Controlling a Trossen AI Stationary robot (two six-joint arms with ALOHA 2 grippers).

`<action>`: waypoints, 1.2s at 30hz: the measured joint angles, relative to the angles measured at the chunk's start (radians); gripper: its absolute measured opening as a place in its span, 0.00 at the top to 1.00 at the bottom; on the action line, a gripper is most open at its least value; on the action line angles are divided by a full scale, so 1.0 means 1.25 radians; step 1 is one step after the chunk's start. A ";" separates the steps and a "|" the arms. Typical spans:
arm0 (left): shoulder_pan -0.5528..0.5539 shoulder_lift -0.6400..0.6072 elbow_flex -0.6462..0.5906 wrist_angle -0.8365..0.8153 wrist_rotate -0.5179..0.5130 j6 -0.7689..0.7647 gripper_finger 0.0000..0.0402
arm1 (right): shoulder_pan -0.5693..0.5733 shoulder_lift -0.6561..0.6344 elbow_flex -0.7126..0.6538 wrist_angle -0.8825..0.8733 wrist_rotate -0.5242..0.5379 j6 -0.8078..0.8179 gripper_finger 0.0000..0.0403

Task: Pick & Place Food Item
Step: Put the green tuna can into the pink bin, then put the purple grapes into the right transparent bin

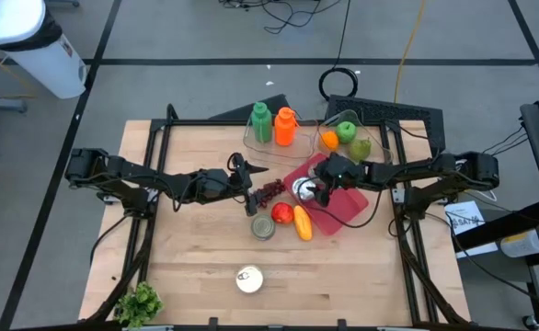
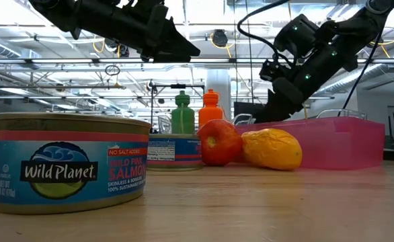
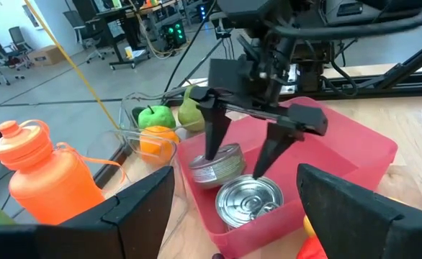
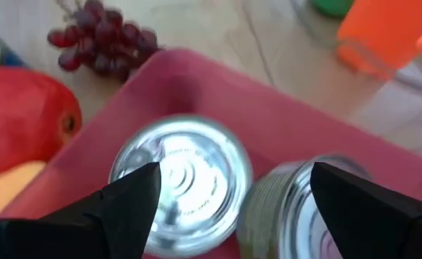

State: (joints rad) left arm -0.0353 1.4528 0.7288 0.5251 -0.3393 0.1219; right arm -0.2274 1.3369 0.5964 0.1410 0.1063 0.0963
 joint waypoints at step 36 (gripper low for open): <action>0.000 0.000 0.000 -0.191 0.022 -0.065 0.24 | -0.036 -0.063 0.000 -0.122 -0.006 0.043 0.17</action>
State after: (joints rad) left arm -0.0353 1.4528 0.7288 0.2862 -0.3113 0.0410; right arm -0.2722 1.2576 0.5961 -0.0112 0.0994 0.1497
